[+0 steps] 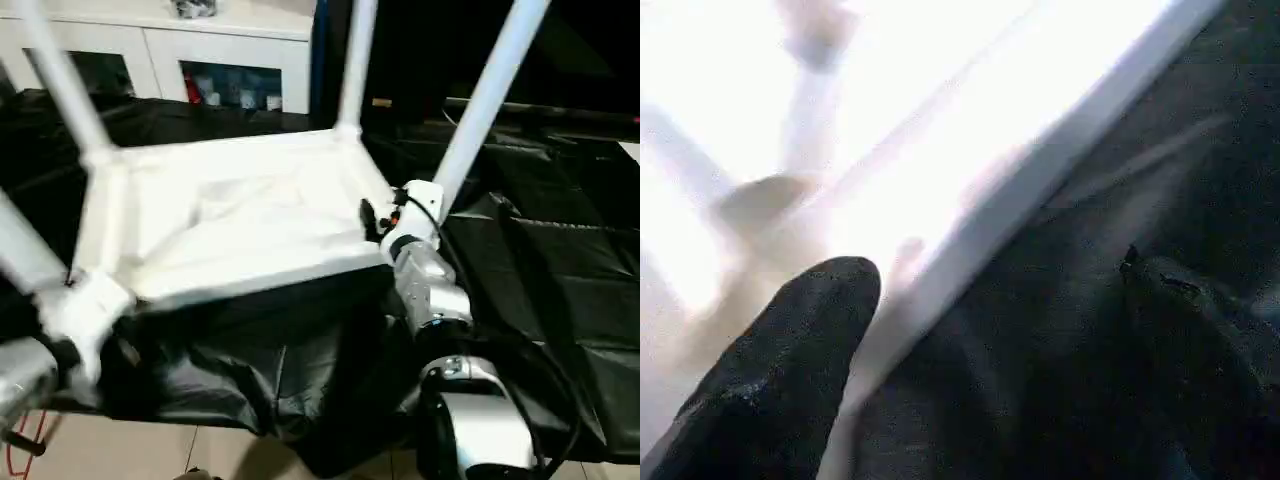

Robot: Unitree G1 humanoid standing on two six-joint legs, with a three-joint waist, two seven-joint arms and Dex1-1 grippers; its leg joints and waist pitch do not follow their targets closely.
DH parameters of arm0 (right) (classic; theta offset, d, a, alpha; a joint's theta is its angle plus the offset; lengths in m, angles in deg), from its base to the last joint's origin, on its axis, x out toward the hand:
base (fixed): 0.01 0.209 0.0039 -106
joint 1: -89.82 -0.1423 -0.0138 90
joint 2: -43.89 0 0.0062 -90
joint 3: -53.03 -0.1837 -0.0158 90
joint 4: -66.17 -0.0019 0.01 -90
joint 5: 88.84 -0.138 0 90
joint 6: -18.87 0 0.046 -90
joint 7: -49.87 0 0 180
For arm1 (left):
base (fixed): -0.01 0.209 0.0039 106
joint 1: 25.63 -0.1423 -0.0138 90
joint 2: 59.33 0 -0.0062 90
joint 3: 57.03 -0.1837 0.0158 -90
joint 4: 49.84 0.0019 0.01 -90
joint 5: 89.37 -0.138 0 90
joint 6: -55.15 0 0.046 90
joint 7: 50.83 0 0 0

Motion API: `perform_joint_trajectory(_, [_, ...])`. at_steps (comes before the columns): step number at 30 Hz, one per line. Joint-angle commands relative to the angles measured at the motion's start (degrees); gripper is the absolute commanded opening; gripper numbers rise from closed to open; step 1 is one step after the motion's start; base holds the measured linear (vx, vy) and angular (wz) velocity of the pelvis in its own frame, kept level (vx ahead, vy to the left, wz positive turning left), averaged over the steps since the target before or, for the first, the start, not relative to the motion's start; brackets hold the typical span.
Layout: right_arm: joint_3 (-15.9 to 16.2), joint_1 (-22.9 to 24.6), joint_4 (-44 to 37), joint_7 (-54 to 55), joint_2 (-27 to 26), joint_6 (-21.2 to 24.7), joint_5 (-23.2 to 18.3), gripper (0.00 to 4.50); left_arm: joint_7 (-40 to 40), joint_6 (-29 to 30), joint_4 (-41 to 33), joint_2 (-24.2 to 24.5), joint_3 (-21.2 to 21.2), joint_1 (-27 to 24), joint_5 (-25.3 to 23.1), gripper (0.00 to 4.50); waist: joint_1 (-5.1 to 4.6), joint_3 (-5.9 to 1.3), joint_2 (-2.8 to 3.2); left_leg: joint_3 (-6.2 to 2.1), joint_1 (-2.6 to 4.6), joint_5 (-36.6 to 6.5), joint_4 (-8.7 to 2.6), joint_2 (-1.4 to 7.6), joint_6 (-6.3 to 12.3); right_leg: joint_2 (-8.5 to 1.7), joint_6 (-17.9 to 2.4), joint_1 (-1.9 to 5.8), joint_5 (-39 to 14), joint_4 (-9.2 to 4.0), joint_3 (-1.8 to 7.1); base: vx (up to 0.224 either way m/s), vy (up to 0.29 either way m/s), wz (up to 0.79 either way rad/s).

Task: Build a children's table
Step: Rotate table base

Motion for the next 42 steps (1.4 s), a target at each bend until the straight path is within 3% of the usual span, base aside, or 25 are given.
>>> perform_joint_trajectory(1, [-0.87, -0.42, -0.3, 0.04, 1.1, -0.7, 0.35, 3.65, 1.41, -1.98, -0.13, -1.3, 1.11, -0.83, 0.08, 4.47, -0.41, -3.9, 1.01, 0.4, 0.44, -10.46, -3.65, 0.15, -0.21, -1.45, -11.53, 2.48, -4.09, -3.16, 1.4, 0.0, 0.0, 0.0])
perform_joint_trajectory(6, [2.43, 3.06, -6.59, -5.86, 1.02, -0.08, 0.77, 3.65, 2.66, -8.25, -2.27, -8.31, 7.17, -4.94, 6.64, 4.47, -0.32, -3.92, 0.66, 0.47, 0.18, -9.62, -3.55, 0.25, 0.92, -1.58, -12.54, 2.82, -2.32, -3.1, 1.49, 0.0, 0.0, 0.0])
perform_joint_trajectory(10, [7.85, 11.1, -18.96, -12.92, 1.75, 2.04, 0.91, 3.65, 1.23, -19.55, -3.52, -15.44, 11.75, -13.26, 13.7, 4.47, -0.27, -3.36, 0.38, 0.38, 0.02, -13.98, -4.1, 0.66, 1.54, -1.73, -10.39, 2.66, -9.8, -4.44, 1.58, 0.0, 0.0, 0.0])
perform_joint_trajectory(11, [9.33, 14.17, -23.13, -14.77, 2.2, 3.14, 0.48, 3.65, 1.21, -24.26, -2.58, -17.52, 12.78, -16.12, 14.38, 4.47, -0.35, -3.31, 0.47, 0.35, 0.25, -15.17, -4.2, 0.65, 1.5, -1.48, -9.83, 2.31, -11.37, -4.6, 1.62, 0.0, 0.0, 0.0])
perform_joint_trajectory(13, [10.19, 16.26, -26.05, -15.93, 2.45, 4.07, -0.03, 3.65, 1.23, -27.8, -1.65, -18.55, 13.05, -18.05, 14.07, 4.47, -0.4, -3.08, 0.3, 0.26, 0.17, -17.19, -4.46, 0.75, 1.63, -1.48, -8.42, 2.15, -14.28, -5.03, 1.67, 0.0, 0.0, 0.0])
perform_joint_trajectory(14, [11.74, 19.61, -30.35, -17.62, 3.0, 5.19, -0.72, 3.65, 2.67, -33.99, 0.2, -20.65, 13.81, -20.13, 12.94, 4.47, -0.31, -2.88, 0.39, 0.23, 0.44, -19.27, -4.54, 0.74, 1.53, -1.44, -7.4, 1.75, -17.51, -5.53, 1.68, 0.0, 0.0, 0.0])
perform_joint_trajectory(15, [11.74, 19.61, -30.35, -17.62, 3.0, 5.19, -0.72, 3.65, 2.67, -33.99, 0.2, -20.65, 13.81, -20.13, 12.94, 4.47, -0.32, -2.77, 0.31, 0.22, 0.45, -20.13, -4.57, 0.77, 1.4, -1.4, -6.74, 1.74, -18.74, -5.7, 1.71, 0.0, 0.0, 0.0])
perform_joint_trajectory(16, [12.84, 22.74, -34.05, -19.08, 3.88, 6.26, -1.04, 3.65, 4.89, -39.82, 1.77, -23.28, 15.3, -21.05, 11.55, 4.47, -0.2, -2.64, 0.0, 0.07, 0.39, -21.27, -4.76, 0.8, 1.03, -1.57, -5.72, 1.67, -21.35, -5.97, 1.73, 0.0, 0.0, 0.0])
perform_joint_trajectory(20, [13.55, 27.07, -39.08, -19.87, 5.37, 8.4, -0.8, 3.65, 9.54, -45.37, 3.53, -26.61, 18.42, -20.7, 10.33, 4.47, -0.07, -2.47, 0.14, -0.26, 0.57, -24.45, -4.93, 0.78, -0.14, -1.59, -3.13, 1.23, -26.01, -6.42, 1.71, 0.0, 0.0, 0.0])
perform_joint_trajectory(24, [12.29, 28.94, -41.06, -18.0, 5.04, 10.28, -0.61, 3.65, 11.16, -47.06, 6.0, -26.45, 20.36, -18.56, 10.42, 4.47, -0.26, -2.45, -0.06, -0.56, 0.7, -26.13, -4.87, 0.49, -0.58, -1.58, -1.09, 0.85, -30.03, -6.94, 1.55, 0.0, 0.0, 0.0])
perform_joint_trajectory(25, [11.55, 29.35, -41.14, -15.67, 4.51, 11.92, -0.12, 3.65, 11.56, -47.07, 8.01, -24.71, 20.46, -15.12, 10.77, 4.47, -0.26, -2.47, 0.14, -0.69, 0.7, -26.26, -4.89, 0.43, -0.79, -1.63, -0.94, 0.81, -30.01, -6.93, 1.53, 0.0, 0.0, 0.0])
perform_joint_trajectory(26, [11.56, 29.42, -41.23, -15.45, 4.51, 12.12, -0.06, 3.65, 11.55, -47.22, 8.28, -24.58, 20.41, -14.79, 10.82, 4.47, -0.19, -2.58, 0.1, -0.64, 1.14, -26.72, -4.78, 0.33, -0.9, -1.43, -0.87, 0.41, -29.79, -7.03, 1.5, 0.0, 0.0, 0.0])
perform_joint_trajectory(28, [11.57, 29.48, -41.0, -13.83, 4.37, 13.61, 0.36, 3.65, 10.91, -47.77, 9.88, -23.54, 19.87, -12.5, 11.31, 4.47, -0.23, -2.56, 0.32, -0.89, 0.81, -26.65, -5.0, 0.38, -1.33, -1.54, -1.19, 0.78, -28.63, -6.87, 1.44, 0.0, 0.0, 0.0])
perform_joint_trajectory(33, [10.48, 25.39, -31.42, -5.32, 3.31, 17.0, 4.3, 3.65, 7.35, -44.1, 13.55, -20.27, 17.36, -6.73, 13.14, 4.47, -0.35, -3.03, 0.9, -0.87, 0.93, -25.86, -4.9, 0.25, -2.46, -1.5, -4.07, 0.92, -22.63, -5.87, 1.56, 0.0, 0.0, 0.0])
perform_joint_trajectory(36, [10.35, 22.37, -26.88, -4.79, 2.67, 16.44, 4.38, 3.65, 5.23, -39.66, 14.3, -19.29, 15.87, -4.58, 16.0, 4.47, -0.53, -3.25, 0.6, -0.67, 0.71, -24.18, -4.75, 0.26, -2.37, -1.57, -5.7, 1.26, -19.3, -5.32, 1.6, 0.0, 0.0, 0.0])
perform_joint_trajectory(37, [10.63, 20.7, -24.54, -4.81, 2.63, 15.86, 4.73, 3.65, 3.02, -37.37, 13.9, -18.75, 14.23, -4.16, 17.5, 4.47, -0.39, -3.46, 0.43, -0.49, 0.78, -21.86, -4.53, 0.32, -1.87, -1.62, -7.16, 1.33, -16.49, -4.82, 1.68, 0.0, 0.0, 0.0])
perform_joint_trajectory(38, [10.79, 18.98, -22.28, -4.62, 2.56, 15.31, 5.07, 3.65, 1.03, -35.22, 13.49, -18.26, 12.55, -3.79, 19.1, 4.47, -0.41, -3.39, -0.02, -0.26, 0.64, -20.68, -4.49, 0.4, -1.46, -1.61, -7.81, 1.39, -15.48, -4.79, 1.7, 0.0, 0.0, 0.0])
perform_joint_trajectory(39, [10.81, 18.66, -21.84, -4.58, 2.55, 15.18, 5.13, 3.65, 0.69, -34.8, 13.38, -18.2, 12.25, -3.73, 19.41, 4.47, -0.19, -3.51, 0.26, -0.21, 0.77, -20.07, -4.43, 0.45, -1.47, -1.74, -8.26, 1.37, -14.92, -4.56, 1.74, 0.0, 0.0, 0.0])
perform_joint_trajectory(41, [10.68, 16.38, -18.7, -4.35, 2.29, 14.29, 5.23, 3.65, -1.5, -32.54, 12.89, -17.51, 10.49, -3.37, 21.3, 4.47, 0.39, -3.64, 0.23, 0.12, 0.94, -17.81, -4.3, 0.57, -1.13, -1.7, -9.24, 1.41, -12.4, -4.23, 1.84, 0.0, 0.0, 0.0])
perform_joint_trajectory(42, [10.51, 14.54, -16.1, -4.24, 2.03, 13.63, 5.22, 3.65, -3.21, -31.01, 12.64, -16.73, 9.41, -3.17, 22.57, 4.47, 0.36, -3.58, -0.52, 0.22, 0.74, -17.03, -4.38, 0.6, -0.8, -1.62, -9.21, 1.53, -11.95, -4.32, 1.83, 0.0, 0.0, 0.0])
